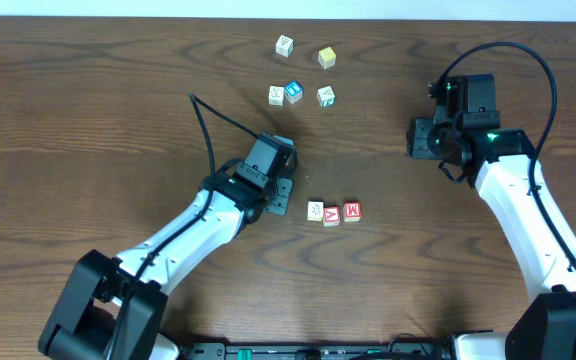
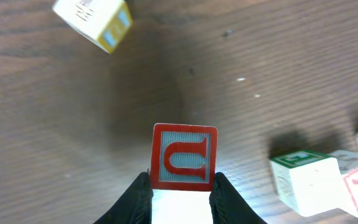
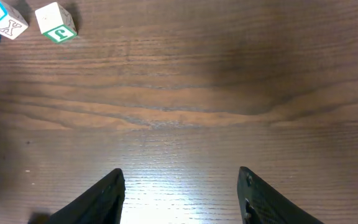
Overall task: Lift 4 blocks
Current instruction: 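Carry the U block right and set it left of the row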
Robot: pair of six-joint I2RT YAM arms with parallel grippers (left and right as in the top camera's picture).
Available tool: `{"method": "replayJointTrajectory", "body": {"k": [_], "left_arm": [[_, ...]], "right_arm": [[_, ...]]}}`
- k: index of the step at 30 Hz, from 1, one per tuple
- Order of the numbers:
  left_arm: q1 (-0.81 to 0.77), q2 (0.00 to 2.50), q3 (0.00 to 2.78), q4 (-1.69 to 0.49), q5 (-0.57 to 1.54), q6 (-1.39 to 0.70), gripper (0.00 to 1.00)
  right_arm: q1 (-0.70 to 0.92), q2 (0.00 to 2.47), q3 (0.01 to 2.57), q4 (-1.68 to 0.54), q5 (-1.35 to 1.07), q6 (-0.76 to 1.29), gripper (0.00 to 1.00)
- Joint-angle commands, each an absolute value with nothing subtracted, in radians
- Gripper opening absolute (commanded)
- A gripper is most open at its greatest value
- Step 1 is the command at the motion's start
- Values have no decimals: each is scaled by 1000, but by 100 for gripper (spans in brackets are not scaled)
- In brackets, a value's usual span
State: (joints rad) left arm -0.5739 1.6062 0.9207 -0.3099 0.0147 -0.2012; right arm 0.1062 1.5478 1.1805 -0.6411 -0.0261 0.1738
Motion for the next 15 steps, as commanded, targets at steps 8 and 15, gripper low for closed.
{"method": "replayJointTrajectory", "body": {"k": [8,15], "left_arm": [[-696,1595,888,-318,-6,-389,13],[-701,1596,886,-360,-19,-451,13]], "right_arm": [[108,1559,1169,-640,-16,159,55],[109,1559,1169,-640,-16,160,54]]}}
